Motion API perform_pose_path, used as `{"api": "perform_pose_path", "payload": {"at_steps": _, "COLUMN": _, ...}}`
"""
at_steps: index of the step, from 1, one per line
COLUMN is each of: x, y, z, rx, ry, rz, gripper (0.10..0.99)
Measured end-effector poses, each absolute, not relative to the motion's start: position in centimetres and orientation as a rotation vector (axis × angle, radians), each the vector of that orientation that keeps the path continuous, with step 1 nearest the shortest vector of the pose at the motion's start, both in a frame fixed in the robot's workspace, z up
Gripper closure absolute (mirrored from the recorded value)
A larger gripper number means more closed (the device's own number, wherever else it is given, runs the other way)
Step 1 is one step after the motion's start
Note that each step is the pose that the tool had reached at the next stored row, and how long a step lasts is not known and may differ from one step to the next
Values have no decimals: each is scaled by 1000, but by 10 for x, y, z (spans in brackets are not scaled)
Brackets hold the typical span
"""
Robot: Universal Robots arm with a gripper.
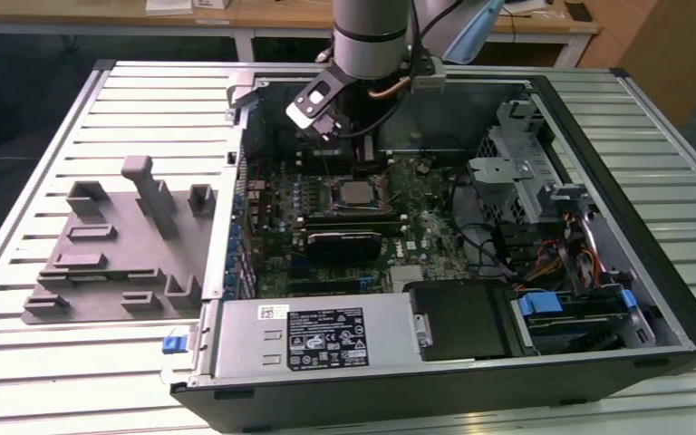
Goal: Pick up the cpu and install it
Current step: 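Place the cpu into insertion slot, then close the cpu cover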
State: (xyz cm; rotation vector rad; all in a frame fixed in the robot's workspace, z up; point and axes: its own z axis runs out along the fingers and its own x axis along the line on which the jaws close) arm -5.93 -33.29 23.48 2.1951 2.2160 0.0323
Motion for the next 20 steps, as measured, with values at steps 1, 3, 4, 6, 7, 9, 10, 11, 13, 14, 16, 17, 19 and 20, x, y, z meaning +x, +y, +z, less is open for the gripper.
{"api": "perform_pose_path", "payload": {"at_steps": 1, "x": -59, "y": -333, "z": 237, "rx": 2195, "ry": 2216, "rz": 32, "gripper": 980}}
{"api": "perform_pose_path", "payload": {"at_steps": 3, "x": -59, "y": -333, "z": 243, "rx": 2195, "ry": 2216, "rz": 32, "gripper": 980}}
{"api": "perform_pose_path", "payload": {"at_steps": 4, "x": -59, "y": -333, "z": 245, "rx": 2195, "ry": 2216, "rz": 32, "gripper": 980}}
{"api": "perform_pose_path", "payload": {"at_steps": 6, "x": -59, "y": -333, "z": 250, "rx": 2195, "ry": 2216, "rz": 33, "gripper": 980}}
{"api": "perform_pose_path", "payload": {"at_steps": 7, "x": -59, "y": -333, "z": 252, "rx": 2195, "ry": 2216, "rz": 33, "gripper": 980}}
{"api": "perform_pose_path", "payload": {"at_steps": 9, "x": -59, "y": -333, "z": 254, "rx": 2195, "ry": 2216, "rz": 33, "gripper": 980}}
{"api": "perform_pose_path", "payload": {"at_steps": 10, "x": -59, "y": -333, "z": 254, "rx": 2195, "ry": 2216, "rz": 33, "gripper": 980}}
{"api": "perform_pose_path", "payload": {"at_steps": 11, "x": -59, "y": -333, "z": 254, "rx": 2195, "ry": 2216, "rz": 33, "gripper": 980}}
{"api": "perform_pose_path", "payload": {"at_steps": 13, "x": -59, "y": -333, "z": 255, "rx": 2195, "ry": 2216, "rz": 33, "gripper": 980}}
{"api": "perform_pose_path", "payload": {"at_steps": 14, "x": -59, "y": -333, "z": 255, "rx": 2195, "ry": 2216, "rz": 33, "gripper": 980}}
{"api": "perform_pose_path", "payload": {"at_steps": 16, "x": -59, "y": -333, "z": 256, "rx": 2195, "ry": 2216, "rz": 33, "gripper": 980}}
{"api": "perform_pose_path", "payload": {"at_steps": 17, "x": -59, "y": -333, "z": 256, "rx": 2195, "ry": 2216, "rz": 33, "gripper": 980}}
{"api": "perform_pose_path", "payload": {"at_steps": 19, "x": -59, "y": -333, "z": 256, "rx": 2195, "ry": 2216, "rz": 33, "gripper": 980}}
{"api": "perform_pose_path", "payload": {"at_steps": 20, "x": -59, "y": -333, "z": 256, "rx": 2195, "ry": 2216, "rz": 33, "gripper": 980}}
